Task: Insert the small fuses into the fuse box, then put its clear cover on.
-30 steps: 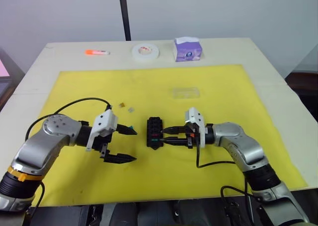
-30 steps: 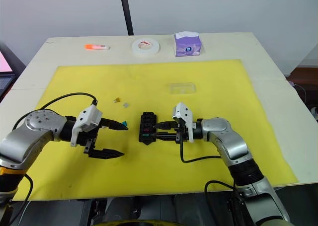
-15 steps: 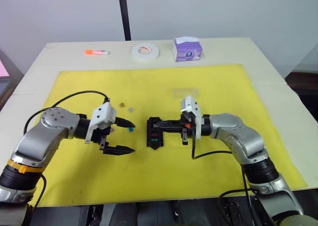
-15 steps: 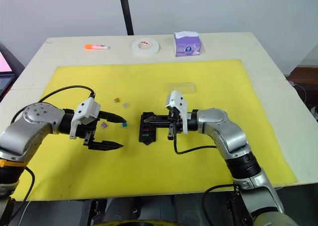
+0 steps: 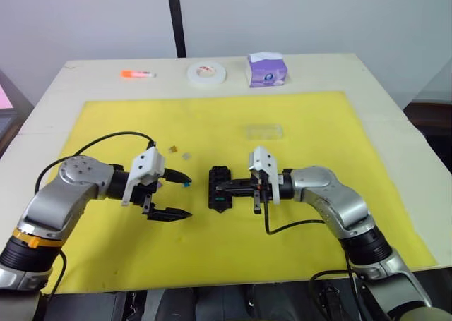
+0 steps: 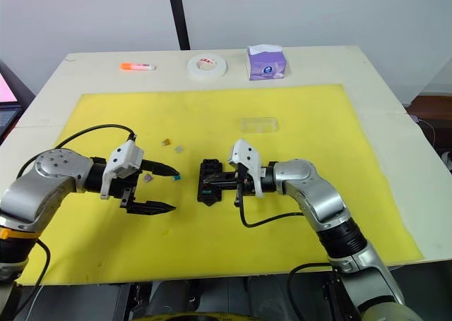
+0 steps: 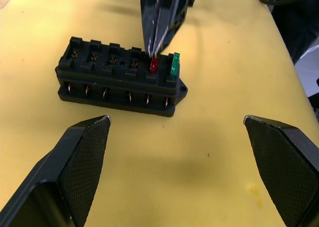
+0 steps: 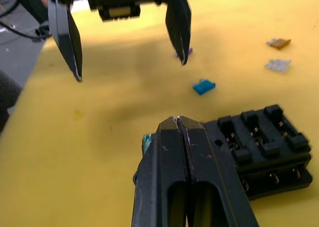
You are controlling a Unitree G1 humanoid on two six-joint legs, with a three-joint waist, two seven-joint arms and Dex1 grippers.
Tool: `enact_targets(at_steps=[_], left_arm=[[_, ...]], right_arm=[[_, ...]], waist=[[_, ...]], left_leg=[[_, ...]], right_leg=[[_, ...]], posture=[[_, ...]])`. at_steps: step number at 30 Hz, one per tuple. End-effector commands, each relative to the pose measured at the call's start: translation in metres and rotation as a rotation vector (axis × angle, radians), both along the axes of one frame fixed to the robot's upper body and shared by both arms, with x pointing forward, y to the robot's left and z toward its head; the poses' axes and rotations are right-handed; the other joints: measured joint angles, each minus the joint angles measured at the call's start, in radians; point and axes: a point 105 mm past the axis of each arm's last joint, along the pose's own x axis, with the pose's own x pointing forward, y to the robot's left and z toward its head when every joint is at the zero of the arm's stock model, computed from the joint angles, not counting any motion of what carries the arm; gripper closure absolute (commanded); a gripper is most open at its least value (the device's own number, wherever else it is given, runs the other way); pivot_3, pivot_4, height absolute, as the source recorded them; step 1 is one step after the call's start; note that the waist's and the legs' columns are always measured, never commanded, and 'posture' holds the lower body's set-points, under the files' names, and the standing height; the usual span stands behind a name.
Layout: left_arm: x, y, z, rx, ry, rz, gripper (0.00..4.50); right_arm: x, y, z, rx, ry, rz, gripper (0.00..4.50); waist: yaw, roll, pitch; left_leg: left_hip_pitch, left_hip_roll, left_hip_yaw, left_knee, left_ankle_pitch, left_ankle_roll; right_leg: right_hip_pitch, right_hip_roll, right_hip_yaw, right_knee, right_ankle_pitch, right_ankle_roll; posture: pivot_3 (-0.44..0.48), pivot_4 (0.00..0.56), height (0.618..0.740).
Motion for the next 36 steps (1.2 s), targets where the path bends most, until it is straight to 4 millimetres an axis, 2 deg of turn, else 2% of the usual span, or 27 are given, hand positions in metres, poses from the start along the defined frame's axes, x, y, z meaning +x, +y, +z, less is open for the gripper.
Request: enact_targets(at_steps=[1, 15, 20, 21, 23, 26, 29, 30, 31, 33, 34, 35, 36], left_arm=[[-0.001, -0.002, 0.008, -0.005, -0.035, -0.013, 0.00], [0.003, 0.000, 0.011, 0.000, -0.050, -0.002, 0.00], [0.005, 0.003, 0.012, 0.003, -0.051, 0.006, 0.00], [0.005, 0.003, 0.012, 0.003, -0.051, 0.008, 0.00], [0.009, 0.007, 0.014, -0.010, -0.038, 0.036, 0.00], [0.028, 0.026, 0.031, -0.106, -0.017, 0.180, 0.00], [0.045, 0.062, 0.049, -0.150, -0.048, 0.351, 0.00], [0.046, 0.069, 0.051, -0.156, -0.048, 0.373, 0.00], [0.050, 0.089, 0.056, -0.166, -0.053, 0.450, 0.00], [0.055, 0.135, 0.059, -0.153, -0.071, 0.613, 0.00], [0.055, 0.154, 0.057, -0.138, -0.083, 0.676, 0.00], [0.054, 0.166, 0.054, -0.127, -0.085, 0.711, 0.00], [0.053, 0.180, 0.049, -0.118, -0.081, 0.755, 0.00]], right_arm=[[-0.001, -0.002, -0.005, -0.017, -0.016, 0.005, 4.49], [0.002, -0.010, -0.044, -0.149, 0.044, -0.043, 4.49], [0.005, -0.009, -0.036, -0.119, 0.026, -0.043, 4.49], [0.006, -0.008, -0.032, -0.102, 0.022, -0.045, 4.49], [0.008, -0.005, -0.010, 0.004, -0.015, -0.031, 4.49], [0.011, -0.010, 0.048, 0.237, -0.062, -0.033, 4.49], [0.010, -0.031, 0.089, 0.311, -0.063, -0.076, 4.49], [0.011, -0.044, 0.099, 0.320, -0.058, -0.111, 4.49], [0.013, -0.059, 0.105, 0.317, -0.049, -0.156, 4.49], [0.024, -0.109, 0.097, 0.238, -0.045, -0.339, 4.49], [0.028, -0.135, 0.090, 0.184, -0.047, -0.435, 4.31], [0.030, -0.155, 0.083, 0.134, -0.051, -0.505, 4.08], [0.032, -0.183, 0.072, 0.075, -0.051, -0.594, 3.95]], waist=[[0.000, 0.000, 0.000], [0.000, 0.000, -0.001], [0.000, -0.001, -0.002], [0.000, -0.001, -0.002], [0.000, -0.001, -0.002], [0.000, -0.001, -0.001], [-0.001, -0.001, -0.001], [-0.001, -0.001, -0.001], [0.000, -0.001, -0.001], [0.003, -0.001, -0.001], [0.005, -0.001, -0.001], [0.007, -0.001, -0.001], [0.007, -0.001, -0.001]], left_leg=[[0.000, 0.000, 0.000, 0.000, 0.000, 0.000], [0.001, 0.000, 0.000, 0.000, 0.000, 0.000], [0.002, 0.000, 0.000, 0.000, 0.000, 0.000], [0.002, 0.000, 0.000, 0.000, 0.000, 0.000], [0.002, 0.000, 0.000, 0.000, 0.000, 0.000], [0.001, 0.000, 0.000, 0.000, 0.000, 0.000], [0.000, 0.000, -0.001, 0.001, 0.000, 0.000], [0.000, 0.000, -0.001, 0.001, 0.000, 0.000], [0.000, 0.000, 0.000, 0.001, 0.000, 0.000], [0.000, 0.000, 0.000, -0.001, 0.000, 0.000], [0.000, 0.000, 0.000, -0.002, 0.000, 0.000], [0.000, 0.000, 0.000, -0.002, 0.000, 0.000], [0.000, 0.000, 0.000, -0.002, 0.000, 0.000]], right_leg=[[0.000, 0.000, 0.000, 0.000, 0.000, 0.000], [0.001, 0.000, 0.000, 0.000, 0.000, 0.000], [0.002, 0.000, 0.000, 0.000, 0.000, 0.000], [0.002, 0.000, 0.000, 0.000, 0.000, 0.000], [0.002, 0.000, 0.000, 0.000, 0.000, 0.000], [0.001, 0.000, 0.000, 0.000, 0.000, 0.000], [0.000, 0.000, 0.000, 0.001, 0.002, 0.003], [0.000, 0.000, 0.000, 0.001, 0.002, 0.003], [0.000, 0.000, 0.000, 0.001, 0.001, 0.003], [0.000, 0.000, 0.000, 0.000, 0.001, 0.003], [0.000, 0.000, -0.001, 0.000, 0.000, 0.002], [0.000, -0.001, -0.001, -0.001, -0.001, 0.002], [0.000, -0.001, -0.001, -0.001, -0.001, 0.002]], posture=[[0.000, 0.150, 0.740], [0.000, 0.150, 0.740], [0.000, 0.150, 0.740], [0.000, 0.150, 0.740], [0.000, 0.150, 0.740], [0.000, 0.150, 0.740], [0.000, 0.150, 0.740], [0.000, 0.150, 0.740], [0.000, 0.150, 0.740], [0.000, 0.150, 0.740], [0.000, 0.150, 0.740], [0.000, 0.150, 0.740], [0.000, 0.150, 0.740]])
